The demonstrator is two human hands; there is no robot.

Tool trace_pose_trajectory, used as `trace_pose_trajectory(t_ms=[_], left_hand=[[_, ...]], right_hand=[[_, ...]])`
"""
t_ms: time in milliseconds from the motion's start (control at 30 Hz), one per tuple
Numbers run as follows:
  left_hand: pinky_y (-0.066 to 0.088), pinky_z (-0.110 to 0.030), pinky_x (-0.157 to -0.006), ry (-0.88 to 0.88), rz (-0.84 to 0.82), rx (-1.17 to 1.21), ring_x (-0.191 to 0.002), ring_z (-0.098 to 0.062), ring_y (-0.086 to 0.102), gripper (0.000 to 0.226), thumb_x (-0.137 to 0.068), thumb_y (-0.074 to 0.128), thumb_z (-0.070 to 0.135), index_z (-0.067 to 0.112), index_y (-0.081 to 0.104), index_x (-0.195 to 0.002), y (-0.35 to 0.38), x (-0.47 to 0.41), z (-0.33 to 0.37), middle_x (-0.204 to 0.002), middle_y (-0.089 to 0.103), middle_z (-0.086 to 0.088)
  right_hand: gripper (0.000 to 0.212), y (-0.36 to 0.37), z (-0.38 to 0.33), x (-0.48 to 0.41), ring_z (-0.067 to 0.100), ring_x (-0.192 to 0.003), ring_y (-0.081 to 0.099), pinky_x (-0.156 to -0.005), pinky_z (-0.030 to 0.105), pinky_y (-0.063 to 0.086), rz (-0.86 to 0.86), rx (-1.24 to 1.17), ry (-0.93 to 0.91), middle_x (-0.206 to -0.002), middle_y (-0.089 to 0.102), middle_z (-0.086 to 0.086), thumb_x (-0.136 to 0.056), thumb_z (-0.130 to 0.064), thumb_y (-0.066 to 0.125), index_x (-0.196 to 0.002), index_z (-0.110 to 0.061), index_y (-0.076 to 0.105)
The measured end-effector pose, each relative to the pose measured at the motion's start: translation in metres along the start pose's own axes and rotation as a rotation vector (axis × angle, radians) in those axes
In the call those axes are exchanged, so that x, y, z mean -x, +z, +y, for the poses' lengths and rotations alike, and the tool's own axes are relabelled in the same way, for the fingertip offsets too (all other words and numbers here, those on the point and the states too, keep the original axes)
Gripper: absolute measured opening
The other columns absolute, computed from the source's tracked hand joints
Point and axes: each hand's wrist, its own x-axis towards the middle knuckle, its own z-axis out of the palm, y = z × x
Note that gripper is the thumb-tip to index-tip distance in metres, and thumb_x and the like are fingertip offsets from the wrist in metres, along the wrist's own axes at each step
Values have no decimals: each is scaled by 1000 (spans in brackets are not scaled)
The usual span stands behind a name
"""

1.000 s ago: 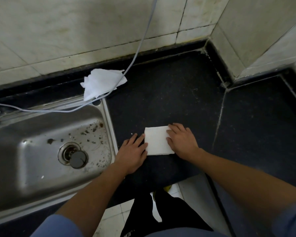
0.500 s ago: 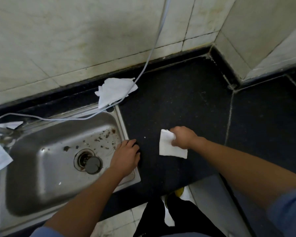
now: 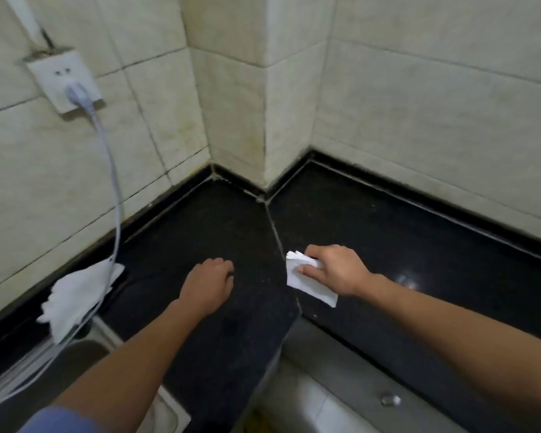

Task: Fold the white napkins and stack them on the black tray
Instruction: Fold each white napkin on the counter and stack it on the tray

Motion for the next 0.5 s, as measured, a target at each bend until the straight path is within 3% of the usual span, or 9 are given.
trace_pose_trajectory(t_ms=[233, 500], left_hand=[[48, -39, -87, 336, 7, -69, -104, -24, 58, 25, -94, 48, 30, 20, 60, -113, -9, -30, 180, -111, 62, -2], [48, -38, -86, 713, -40, -21, -101, -24, 59, 24, -93, 48, 29, 18, 60, -111, 25, 24, 418, -111, 63, -2]], right_hand=[[28, -57, 98, 166, 17, -90, 54, -65, 32, 36, 150, 98, 280, -89, 60, -7, -93, -52, 49, -96, -26, 57], [29, -81, 175, 408, 21, -75, 55, -59, 33, 38, 263, 67, 659, -79, 61, -4, -91, -53, 52, -89, -25, 56]])
